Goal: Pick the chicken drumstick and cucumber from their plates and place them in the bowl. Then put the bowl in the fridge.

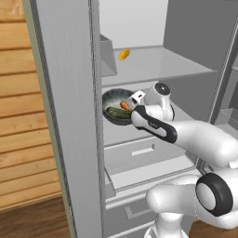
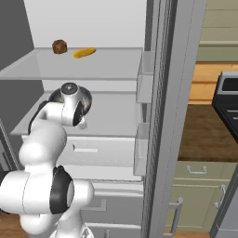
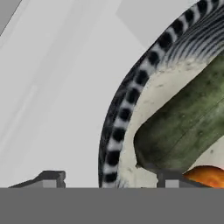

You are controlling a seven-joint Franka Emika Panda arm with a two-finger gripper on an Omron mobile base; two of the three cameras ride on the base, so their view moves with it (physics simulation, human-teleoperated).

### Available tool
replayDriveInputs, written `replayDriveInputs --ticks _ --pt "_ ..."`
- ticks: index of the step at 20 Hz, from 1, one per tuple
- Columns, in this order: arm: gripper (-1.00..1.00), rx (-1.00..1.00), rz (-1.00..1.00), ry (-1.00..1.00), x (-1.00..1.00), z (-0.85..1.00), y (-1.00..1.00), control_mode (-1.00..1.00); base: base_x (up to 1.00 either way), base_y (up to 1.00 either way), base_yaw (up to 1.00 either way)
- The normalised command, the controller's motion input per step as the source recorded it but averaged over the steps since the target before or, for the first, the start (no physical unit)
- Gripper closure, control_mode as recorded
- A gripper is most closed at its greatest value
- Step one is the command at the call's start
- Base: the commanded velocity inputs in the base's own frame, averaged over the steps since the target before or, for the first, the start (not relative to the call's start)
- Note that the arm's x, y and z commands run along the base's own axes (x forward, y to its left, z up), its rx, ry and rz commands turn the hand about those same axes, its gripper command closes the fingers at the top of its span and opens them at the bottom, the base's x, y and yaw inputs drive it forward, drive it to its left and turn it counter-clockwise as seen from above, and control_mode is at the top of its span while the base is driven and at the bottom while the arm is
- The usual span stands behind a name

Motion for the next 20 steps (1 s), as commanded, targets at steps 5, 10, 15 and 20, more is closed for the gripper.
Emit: replayDriveInputs --ticks 5,10,15,20 --pt "-1.00 0.00 0.07 -0.09 -0.19 0.27 0.00 -1.00 0.00 0.00 0.00" --pt "-1.00 0.00 0.10 -0.13 -0.41 0.45 0.00 -1.00 0.00 0.00 0.00" --pt "-1.00 -0.01 0.11 -0.03 -0.98 0.61 0.00 -1.00 0.00 0.00 0.00" --pt "-1.00 -0.15 0.21 0.00 -1.00 0.36 0.00 -1.00 0.00 0.00 0.00"
